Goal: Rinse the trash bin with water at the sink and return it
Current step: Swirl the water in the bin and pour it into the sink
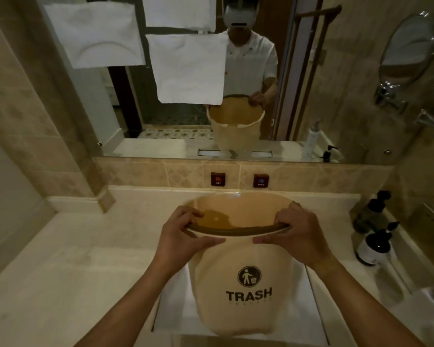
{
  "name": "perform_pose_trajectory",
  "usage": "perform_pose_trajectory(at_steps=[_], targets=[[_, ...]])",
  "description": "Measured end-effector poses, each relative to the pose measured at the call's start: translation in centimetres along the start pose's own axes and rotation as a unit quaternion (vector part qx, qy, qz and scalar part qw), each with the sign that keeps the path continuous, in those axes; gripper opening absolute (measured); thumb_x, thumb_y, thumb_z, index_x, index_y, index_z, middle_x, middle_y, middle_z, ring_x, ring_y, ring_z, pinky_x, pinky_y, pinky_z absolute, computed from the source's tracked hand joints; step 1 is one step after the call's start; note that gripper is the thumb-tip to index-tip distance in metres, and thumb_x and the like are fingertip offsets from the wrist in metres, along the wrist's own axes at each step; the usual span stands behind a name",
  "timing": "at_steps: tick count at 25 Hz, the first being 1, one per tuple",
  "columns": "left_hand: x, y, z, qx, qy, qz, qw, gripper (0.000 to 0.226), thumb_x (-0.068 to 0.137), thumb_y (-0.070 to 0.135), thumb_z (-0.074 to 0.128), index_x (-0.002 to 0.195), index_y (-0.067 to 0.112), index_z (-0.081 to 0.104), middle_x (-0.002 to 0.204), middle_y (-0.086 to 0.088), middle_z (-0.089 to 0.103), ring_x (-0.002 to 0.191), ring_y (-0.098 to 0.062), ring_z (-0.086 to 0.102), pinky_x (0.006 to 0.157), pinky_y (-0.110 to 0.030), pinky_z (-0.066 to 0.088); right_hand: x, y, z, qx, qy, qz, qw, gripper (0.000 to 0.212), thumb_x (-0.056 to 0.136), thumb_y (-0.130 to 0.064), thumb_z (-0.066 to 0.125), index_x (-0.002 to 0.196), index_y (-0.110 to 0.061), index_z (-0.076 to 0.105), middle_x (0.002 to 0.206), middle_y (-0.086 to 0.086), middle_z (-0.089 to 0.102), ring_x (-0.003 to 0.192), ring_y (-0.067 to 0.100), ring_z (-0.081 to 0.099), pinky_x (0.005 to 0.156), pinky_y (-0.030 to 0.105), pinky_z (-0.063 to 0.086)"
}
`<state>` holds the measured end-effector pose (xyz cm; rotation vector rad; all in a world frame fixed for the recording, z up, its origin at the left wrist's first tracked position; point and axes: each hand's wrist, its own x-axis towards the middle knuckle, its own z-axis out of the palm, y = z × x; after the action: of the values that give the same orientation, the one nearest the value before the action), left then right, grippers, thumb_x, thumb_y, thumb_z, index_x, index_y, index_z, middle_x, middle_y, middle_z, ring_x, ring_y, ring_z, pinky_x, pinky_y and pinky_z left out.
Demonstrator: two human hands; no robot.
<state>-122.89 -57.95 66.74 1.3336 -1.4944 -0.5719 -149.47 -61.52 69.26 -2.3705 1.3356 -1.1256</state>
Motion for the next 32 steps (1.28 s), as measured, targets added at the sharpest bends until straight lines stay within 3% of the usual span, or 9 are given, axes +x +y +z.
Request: perform_pose_trajectory(at_steps=[3,8,14,18,21,27,30,32], targets=[[1.0,-0.1,-0.3,0.006,0.021,0.044,0.999,0.047,0.043,0.052,0.089,0.072,0.032,0.059,0.085,0.008,0.057,0.077,-0.004,0.057,0.064,-0.010,0.042,1.4,0.7,0.2,0.007,-0.003,-0.014,1.000,0.068,0.057,-0.086,0.056,0.051,-0.018,0.057,0.053,-0.007,0.053,0.059,0.017,0.046,0.051,0.034,0.044],[1.2,-0.6,1.0,0.013,-0.009,0.053,0.998,0.064,0.049,0.060,0.087,0.083,0.008,0.070,0.095,-0.001,0.064,0.087,-0.018,0.062,0.074,-0.041,0.054,1.1,1.6,-0.7,-0.048,0.014,-0.055,0.997,0.072,0.065,-0.087,0.047,0.053,-0.017,0.057,0.055,-0.010,0.052,0.055,0.016,0.046,0.047,0.034,0.047],[-0.1,-1.6,-1.5,0.030,0.040,0.071,0.996,0.062,0.049,0.062,0.084,0.075,0.010,0.065,0.091,0.001,0.059,0.082,-0.016,0.058,0.067,-0.027,0.050,1.1,0.4,2.1,-0.030,0.021,-0.094,0.995,0.066,0.072,-0.075,0.057,0.054,-0.012,0.057,0.053,-0.004,0.052,0.054,0.021,0.045,0.047,0.036,0.045],[0.9,-1.2,0.1,0.023,0.022,0.095,0.995,0.068,0.053,0.065,0.083,0.080,0.005,0.068,0.091,-0.004,0.061,0.083,-0.020,0.060,0.069,-0.037,0.053,0.8,0.3,0.1,-0.070,-0.014,-0.043,0.997,0.057,0.061,-0.078,0.059,0.055,-0.022,0.057,0.056,-0.013,0.051,0.056,0.011,0.047,0.049,0.030,0.047],[0.5,-1.3,0.2,0.030,-0.002,0.071,0.997,0.065,0.048,0.067,0.082,0.076,0.009,0.068,0.090,-0.001,0.062,0.084,-0.017,0.061,0.071,-0.036,0.055,0.0,-0.1,-0.2,-0.043,-0.042,0.010,0.998,0.044,0.053,-0.076,0.059,0.056,-0.033,0.051,0.057,-0.019,0.044,0.060,0.002,0.044,0.052,0.025,0.042],[-0.1,-2.0,-1.8,0.038,0.023,0.070,0.997,0.054,0.050,0.056,0.085,0.079,0.014,0.067,0.092,0.004,0.061,0.086,-0.013,0.060,0.072,-0.024,0.052,0.2,-0.4,2.5,-0.012,-0.042,-0.036,0.998,0.069,0.068,-0.080,0.053,0.051,-0.013,0.053,0.051,-0.007,0.049,0.054,0.018,0.044,0.046,0.031,0.040],[-0.2,-2.2,-0.1,0.021,0.001,0.067,0.998,0.060,0.051,0.054,0.086,0.086,0.008,0.070,0.095,-0.001,0.064,0.088,-0.016,0.062,0.074,-0.034,0.054,-0.7,-0.2,1.3,-0.029,-0.054,0.013,0.998,0.061,0.057,-0.085,0.053,0.049,-0.025,0.044,0.052,-0.016,0.042,0.057,0.005,0.040,0.050,0.024,0.034],[-1.0,-2.4,0.7,0.000,-0.012,0.036,0.999,0.059,0.049,0.053,0.087,0.087,0.010,0.071,0.094,-0.002,0.065,0.086,-0.016,0.062,0.074,-0.038,0.054,-1.1,-0.3,0.7,-0.056,-0.095,0.060,0.992,0.058,0.047,-0.083,0.053,0.050,-0.026,0.049,0.057,-0.013,0.044,0.061,0.000,0.039,0.055,0.020,0.032]])
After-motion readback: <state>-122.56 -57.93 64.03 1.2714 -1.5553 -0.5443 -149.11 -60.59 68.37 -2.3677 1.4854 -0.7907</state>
